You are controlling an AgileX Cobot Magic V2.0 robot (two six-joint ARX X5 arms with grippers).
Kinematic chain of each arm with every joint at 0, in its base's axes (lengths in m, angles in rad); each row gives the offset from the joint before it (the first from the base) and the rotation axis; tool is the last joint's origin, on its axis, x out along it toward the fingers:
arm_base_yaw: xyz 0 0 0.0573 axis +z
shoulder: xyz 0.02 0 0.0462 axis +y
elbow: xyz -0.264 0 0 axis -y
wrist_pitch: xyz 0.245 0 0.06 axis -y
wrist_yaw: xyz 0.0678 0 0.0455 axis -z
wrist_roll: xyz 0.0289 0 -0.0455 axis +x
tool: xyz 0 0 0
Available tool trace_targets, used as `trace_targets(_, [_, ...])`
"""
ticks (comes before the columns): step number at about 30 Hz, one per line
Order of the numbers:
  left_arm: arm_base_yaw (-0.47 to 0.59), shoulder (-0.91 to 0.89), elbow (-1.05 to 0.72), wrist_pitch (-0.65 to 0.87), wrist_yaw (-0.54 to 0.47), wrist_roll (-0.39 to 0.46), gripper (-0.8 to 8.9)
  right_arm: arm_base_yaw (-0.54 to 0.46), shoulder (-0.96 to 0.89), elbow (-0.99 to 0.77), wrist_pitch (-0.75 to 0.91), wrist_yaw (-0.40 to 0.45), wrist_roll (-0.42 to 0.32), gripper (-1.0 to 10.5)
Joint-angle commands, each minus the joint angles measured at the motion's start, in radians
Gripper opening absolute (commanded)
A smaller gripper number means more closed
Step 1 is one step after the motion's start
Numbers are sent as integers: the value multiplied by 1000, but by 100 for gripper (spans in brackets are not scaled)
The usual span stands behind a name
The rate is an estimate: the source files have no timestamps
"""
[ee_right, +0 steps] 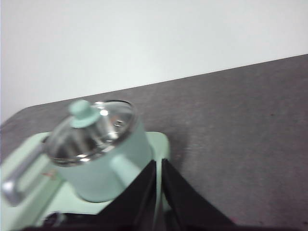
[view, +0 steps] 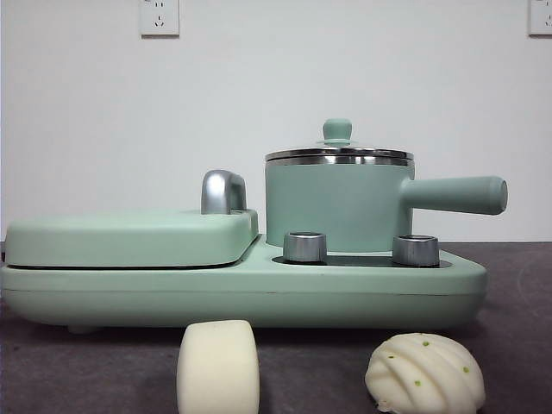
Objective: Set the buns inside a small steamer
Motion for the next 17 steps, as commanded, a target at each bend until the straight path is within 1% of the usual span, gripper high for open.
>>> trace_targets(1, [-30, 93, 113, 1, 37, 1, 8, 3, 55, 95, -35, -49, 5, 15])
trace_targets(5, [-75, 229, 253, -22, 100, 31, 8, 3, 150, 219, -91, -152, -29, 15])
trace_targets(8, [-112, 330, 357, -55, 161, 65, 8, 3, 228, 313, -143, -235, -74, 15])
trace_targets(12, [-163, 452, 481, -102, 262, 104, 8, 3, 326, 428, -223, -342, -154, 15])
trace_targets(16, [-222, 551, 592, -185, 349, 158, 8, 3, 402, 512, -305, -448, -252, 15])
trace_targets(17, [-234, 568, 611, -201, 357, 171, 8, 3, 412, 522, -312, -464, -259, 15])
